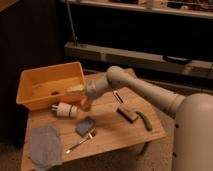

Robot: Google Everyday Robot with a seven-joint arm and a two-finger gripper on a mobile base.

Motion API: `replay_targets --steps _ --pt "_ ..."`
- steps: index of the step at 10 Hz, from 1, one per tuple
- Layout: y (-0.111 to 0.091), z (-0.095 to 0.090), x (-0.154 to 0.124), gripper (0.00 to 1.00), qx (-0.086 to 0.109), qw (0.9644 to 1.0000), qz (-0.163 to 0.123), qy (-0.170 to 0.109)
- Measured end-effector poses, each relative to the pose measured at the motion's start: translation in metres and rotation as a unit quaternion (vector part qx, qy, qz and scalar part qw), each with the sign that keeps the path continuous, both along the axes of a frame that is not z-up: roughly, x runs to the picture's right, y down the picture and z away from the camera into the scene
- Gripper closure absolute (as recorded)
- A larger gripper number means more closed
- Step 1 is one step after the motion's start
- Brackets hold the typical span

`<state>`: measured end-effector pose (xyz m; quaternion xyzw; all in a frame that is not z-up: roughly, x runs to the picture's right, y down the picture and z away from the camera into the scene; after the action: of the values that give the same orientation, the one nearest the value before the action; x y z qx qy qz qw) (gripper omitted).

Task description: Stack cups into tray

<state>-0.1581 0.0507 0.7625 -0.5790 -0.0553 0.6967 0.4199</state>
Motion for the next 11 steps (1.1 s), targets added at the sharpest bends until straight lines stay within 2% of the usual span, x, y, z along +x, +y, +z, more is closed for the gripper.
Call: replay_targets --steps 2,5,7,11 --pt "0.002 0.006 0.002 0.22 -0.004 0.9996 -0.007 0.028" --pt "0.004 0.016 0.0 0.22 0.009 0.9958 -0.025 0.088" --pt "0.003 0.023 -0.001 0.22 0.02 0.9931 -0.019 0.114" --pt "-0.001 0.03 -0.01 0.22 0.052 0.9905 -0.016 0.126"
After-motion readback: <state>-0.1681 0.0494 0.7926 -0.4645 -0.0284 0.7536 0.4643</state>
